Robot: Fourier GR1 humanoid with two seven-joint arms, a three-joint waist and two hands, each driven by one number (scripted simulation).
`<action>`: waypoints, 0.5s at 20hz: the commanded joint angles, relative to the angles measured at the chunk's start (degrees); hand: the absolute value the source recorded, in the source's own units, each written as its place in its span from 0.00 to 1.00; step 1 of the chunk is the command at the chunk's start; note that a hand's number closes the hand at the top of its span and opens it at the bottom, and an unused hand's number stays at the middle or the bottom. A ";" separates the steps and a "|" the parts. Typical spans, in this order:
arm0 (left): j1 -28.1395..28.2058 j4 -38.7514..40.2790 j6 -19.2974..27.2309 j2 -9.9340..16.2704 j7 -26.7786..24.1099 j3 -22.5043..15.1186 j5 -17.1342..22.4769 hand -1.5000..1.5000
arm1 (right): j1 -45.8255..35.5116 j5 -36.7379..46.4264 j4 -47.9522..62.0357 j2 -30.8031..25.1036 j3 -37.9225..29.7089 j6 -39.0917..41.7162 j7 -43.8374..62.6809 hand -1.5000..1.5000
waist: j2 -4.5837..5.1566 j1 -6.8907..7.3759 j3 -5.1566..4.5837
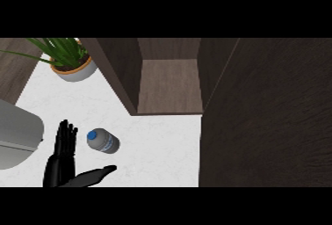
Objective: Pick up the bottled water, place it into the cabinet and close the cabinet
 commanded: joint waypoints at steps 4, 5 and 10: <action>-5.50 16.14 -1.73 1.07 -10.45 5.84 2.03 0.00 | 8.51 -0.01 -7.97 -1.06 1.74 2.25 -2.26 0.00 | -0.12 -0.48 0.00; -7.28 19.98 0.67 -0.79 -12.61 3.96 1.59 0.00 | 6.61 -0.90 -9.02 -1.23 0.47 0.95 -0.09 0.00 | 0.03 -0.33 -0.03; -10.91 28.69 -8.37 0.68 -16.25 5.91 5.08 0.00 | 7.89 0.68 -7.69 -0.84 3.78 1.51 -0.58 0.00 | 0.05 -0.08 -0.03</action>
